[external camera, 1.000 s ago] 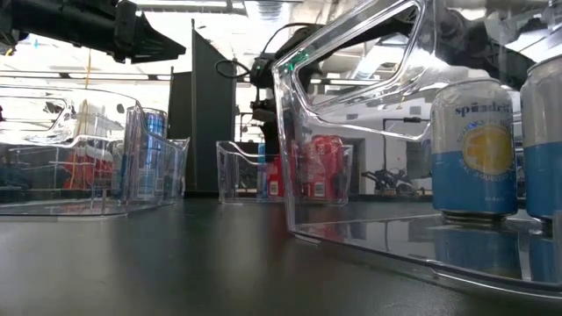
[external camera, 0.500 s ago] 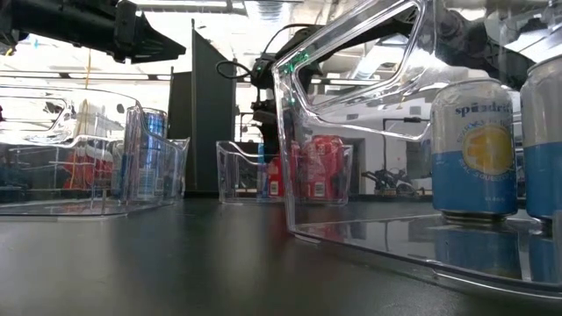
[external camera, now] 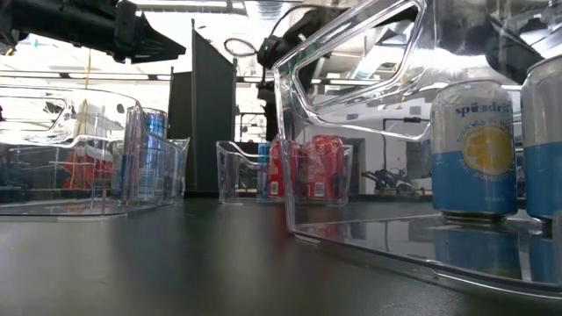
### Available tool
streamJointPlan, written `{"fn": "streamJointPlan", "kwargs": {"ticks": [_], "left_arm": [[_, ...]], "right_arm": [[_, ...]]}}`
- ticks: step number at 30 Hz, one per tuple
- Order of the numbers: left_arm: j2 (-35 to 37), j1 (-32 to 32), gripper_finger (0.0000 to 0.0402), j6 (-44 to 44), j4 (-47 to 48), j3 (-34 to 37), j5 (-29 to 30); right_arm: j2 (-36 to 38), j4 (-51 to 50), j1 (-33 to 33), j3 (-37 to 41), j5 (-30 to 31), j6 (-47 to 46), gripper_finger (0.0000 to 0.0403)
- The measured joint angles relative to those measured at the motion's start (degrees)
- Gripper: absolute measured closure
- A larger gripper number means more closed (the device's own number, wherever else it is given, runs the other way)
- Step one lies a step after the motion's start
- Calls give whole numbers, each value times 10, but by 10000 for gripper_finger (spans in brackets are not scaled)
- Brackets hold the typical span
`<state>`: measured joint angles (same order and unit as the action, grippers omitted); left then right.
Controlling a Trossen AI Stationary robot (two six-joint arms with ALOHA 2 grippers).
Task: Sort soda cans
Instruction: Put the red soda can into the top transparent bin, then put the blue soda can into the middle left transparent bin
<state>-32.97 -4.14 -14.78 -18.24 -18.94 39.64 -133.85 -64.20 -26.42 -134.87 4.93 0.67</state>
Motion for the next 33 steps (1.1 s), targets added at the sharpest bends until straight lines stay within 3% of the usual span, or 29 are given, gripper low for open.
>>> {"fn": "streamJointPlan", "kwargs": {"ticks": [7, 15, 24, 33], "left_arm": [[0, 0, 132, 0, 0, 0, 0], [0, 0, 132, 0, 0, 0, 0], [0, 0, 132, 0, 0, 0, 0], [0, 0, 132, 0, 0, 0, 0]], "right_arm": [[46, 5, 5, 0, 0, 11, 28], [102, 89, 0, 0, 0, 13, 27], [83, 173, -13, 2, -5, -14, 27], [60, 175, -26, 3, -10, -26, 27]]}}
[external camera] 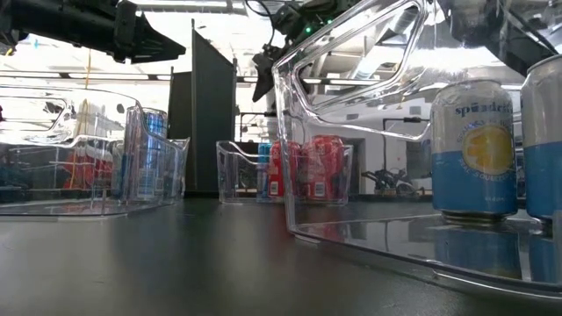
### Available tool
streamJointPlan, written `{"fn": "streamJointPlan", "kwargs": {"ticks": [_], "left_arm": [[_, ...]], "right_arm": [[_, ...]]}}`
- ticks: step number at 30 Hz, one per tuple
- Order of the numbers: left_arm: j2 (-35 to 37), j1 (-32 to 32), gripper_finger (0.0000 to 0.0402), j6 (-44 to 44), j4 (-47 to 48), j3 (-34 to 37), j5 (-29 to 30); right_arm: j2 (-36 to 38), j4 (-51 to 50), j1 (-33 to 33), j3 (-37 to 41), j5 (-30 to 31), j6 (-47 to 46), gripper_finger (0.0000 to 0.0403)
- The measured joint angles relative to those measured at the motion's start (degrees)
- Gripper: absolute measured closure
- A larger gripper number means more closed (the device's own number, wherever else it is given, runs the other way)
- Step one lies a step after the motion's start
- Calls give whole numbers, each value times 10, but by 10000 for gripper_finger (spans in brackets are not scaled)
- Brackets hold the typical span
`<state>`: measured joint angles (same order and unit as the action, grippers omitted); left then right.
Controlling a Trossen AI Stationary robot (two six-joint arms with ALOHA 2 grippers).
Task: Sort soda cans
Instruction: Put the blue soda can into the middle left transparent bin
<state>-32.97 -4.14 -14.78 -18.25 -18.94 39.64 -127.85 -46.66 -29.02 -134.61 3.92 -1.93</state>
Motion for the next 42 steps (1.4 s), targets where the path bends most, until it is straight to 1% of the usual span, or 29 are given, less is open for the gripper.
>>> {"fn": "streamJointPlan", "kwargs": {"ticks": [4, 7, 13, 15, 22, 31, 37, 42], "left_arm": [[0, 0, 132, 0, 5, 0, 0], [0, 0, 132, 0, 5, 0, 0], [0, 0, 132, 0, 5, 0, 0], [0, 0, 132, 0, 5, 0, 0], [0, 0, 132, 0, 4, 0, 0], [0, 0, 132, 0, 5, 0, 0], [0, 0, 132, 0, 8, 0, 0], [0, 0, 132, -2, 8, 0, 0]], "right_arm": [[3, 4, -3, 0, -2, -8, 27], [5, 10, -8, 0, -22, -26, 27], [-12, 10, -13, 2, -27, -43, 28], [-18, 33, -11, 2, -27, -52, 29], [-41, 15, -14, 3, -27, -68, 30], [-85, 18, -18, 3, -24, -86, 30], [-92, 22, -19, 2, -7, -86, 30], [-92, 23, -19, 2, -7, -86, 30]]}}
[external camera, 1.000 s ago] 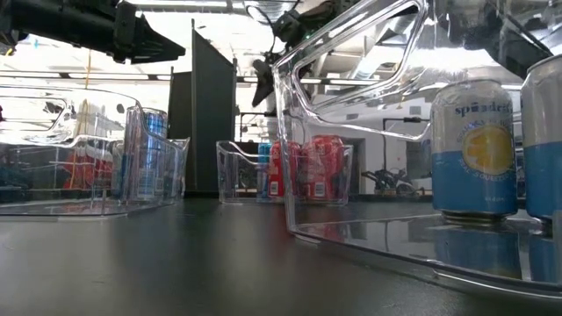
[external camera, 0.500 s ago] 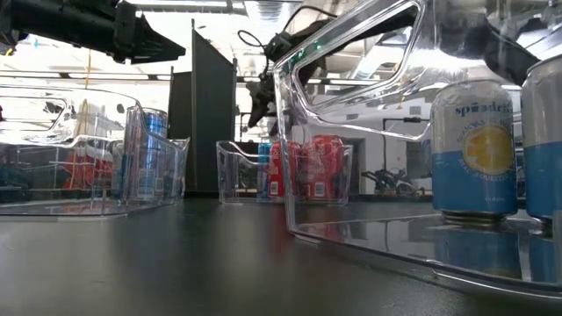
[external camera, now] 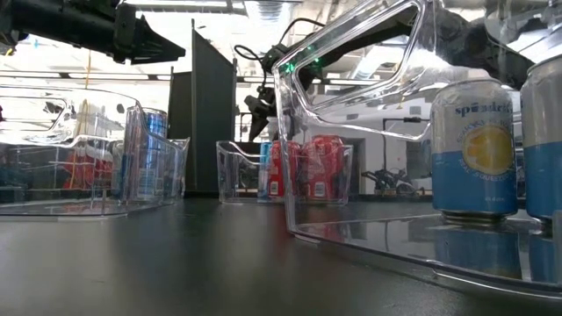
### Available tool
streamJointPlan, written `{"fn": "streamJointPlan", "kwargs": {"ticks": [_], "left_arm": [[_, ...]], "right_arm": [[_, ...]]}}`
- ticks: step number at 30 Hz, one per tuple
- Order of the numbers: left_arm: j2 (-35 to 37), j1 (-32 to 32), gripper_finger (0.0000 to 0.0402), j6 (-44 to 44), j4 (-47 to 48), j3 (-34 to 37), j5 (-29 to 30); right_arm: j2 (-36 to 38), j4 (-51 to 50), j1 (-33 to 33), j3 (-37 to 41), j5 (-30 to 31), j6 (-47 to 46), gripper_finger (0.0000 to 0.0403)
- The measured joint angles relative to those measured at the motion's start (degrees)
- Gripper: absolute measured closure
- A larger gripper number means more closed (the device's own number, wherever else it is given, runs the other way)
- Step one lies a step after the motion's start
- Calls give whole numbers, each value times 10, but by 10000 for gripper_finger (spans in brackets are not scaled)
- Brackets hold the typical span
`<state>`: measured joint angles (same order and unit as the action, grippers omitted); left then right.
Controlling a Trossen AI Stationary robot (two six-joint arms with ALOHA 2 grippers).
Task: Sort soda cans
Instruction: Put the blue soda can into the middle left transparent bin
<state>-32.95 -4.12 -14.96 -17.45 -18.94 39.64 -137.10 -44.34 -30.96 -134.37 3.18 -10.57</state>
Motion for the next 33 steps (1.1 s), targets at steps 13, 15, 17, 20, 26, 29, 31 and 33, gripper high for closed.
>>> {"fn": "streamJointPlan", "kwargs": {"ticks": [13, 15, 17, 20, 26, 29, 31, 33], "left_arm": [[0, 0, 132, 0, 0, 0, 0], [0, 0, 132, 0, 0, 0, 0], [0, 0, 132, 0, 0, 0, 0], [0, 0, 132, -1, 0, 0, 0], [0, 0, 132, -1, 1, 0, 0], [0, 0, 132, -2, 1, 0, 0], [0, 0, 132, -2, 1, 0, 0], [0, 0, 132, -2, 1, 0, 0]], "right_arm": [[0, -1, 14, 0, 0, 6, 30], [0, -1, 16, 0, 0, 8, 30], [0, -1, 18, 0, 0, 14, 30], [-1, 0, 21, -6, -1, 17, 30], [9, 14, 28, -6, 12, 31, 30], [15, 18, 29, -7, 23, 35, 30], [17, 10, 27, -7, 37, 36, 30], [18, 10, 23, -7, 50, 35, 30]]}}
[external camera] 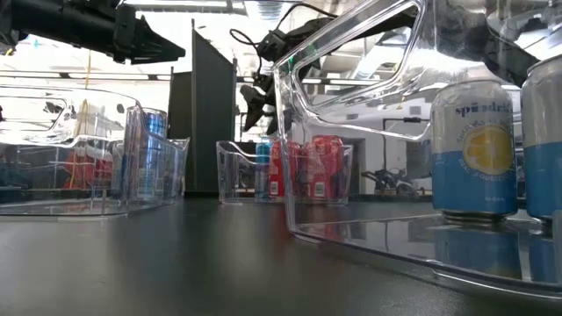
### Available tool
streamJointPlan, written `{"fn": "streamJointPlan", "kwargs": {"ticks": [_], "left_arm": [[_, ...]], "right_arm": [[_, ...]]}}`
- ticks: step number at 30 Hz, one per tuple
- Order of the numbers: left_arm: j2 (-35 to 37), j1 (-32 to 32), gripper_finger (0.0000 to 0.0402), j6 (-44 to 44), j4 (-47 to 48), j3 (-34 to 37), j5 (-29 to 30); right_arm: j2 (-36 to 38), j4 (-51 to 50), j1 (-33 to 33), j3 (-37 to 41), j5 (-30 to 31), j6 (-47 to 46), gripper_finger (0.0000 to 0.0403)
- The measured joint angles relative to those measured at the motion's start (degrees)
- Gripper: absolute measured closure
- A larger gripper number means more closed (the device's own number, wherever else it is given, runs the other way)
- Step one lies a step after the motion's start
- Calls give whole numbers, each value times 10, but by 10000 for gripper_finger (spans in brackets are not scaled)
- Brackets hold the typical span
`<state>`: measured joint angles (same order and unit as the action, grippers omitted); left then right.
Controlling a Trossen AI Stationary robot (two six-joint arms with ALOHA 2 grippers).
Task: Sort soda cans
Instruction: Put the blue soda can into the middle left transparent bin
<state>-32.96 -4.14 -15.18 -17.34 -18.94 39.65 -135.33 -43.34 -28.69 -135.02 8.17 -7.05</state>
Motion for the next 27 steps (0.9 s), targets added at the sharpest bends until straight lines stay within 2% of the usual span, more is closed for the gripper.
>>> {"fn": "streamJointPlan", "kwargs": {"ticks": [9, 18, 27], "left_arm": [[0, 0, 132, 0, 0, 0, 0], [0, 0, 132, 0, 0, 0, 0], [0, 0, 132, 0, 0, 0, 0]], "right_arm": [[1, -31, -25, 13, 8, -5, 30], [1, -29, -21, 13, -2, -4, 30], [1, -29, -22, 13, -19, -2, 6]]}}
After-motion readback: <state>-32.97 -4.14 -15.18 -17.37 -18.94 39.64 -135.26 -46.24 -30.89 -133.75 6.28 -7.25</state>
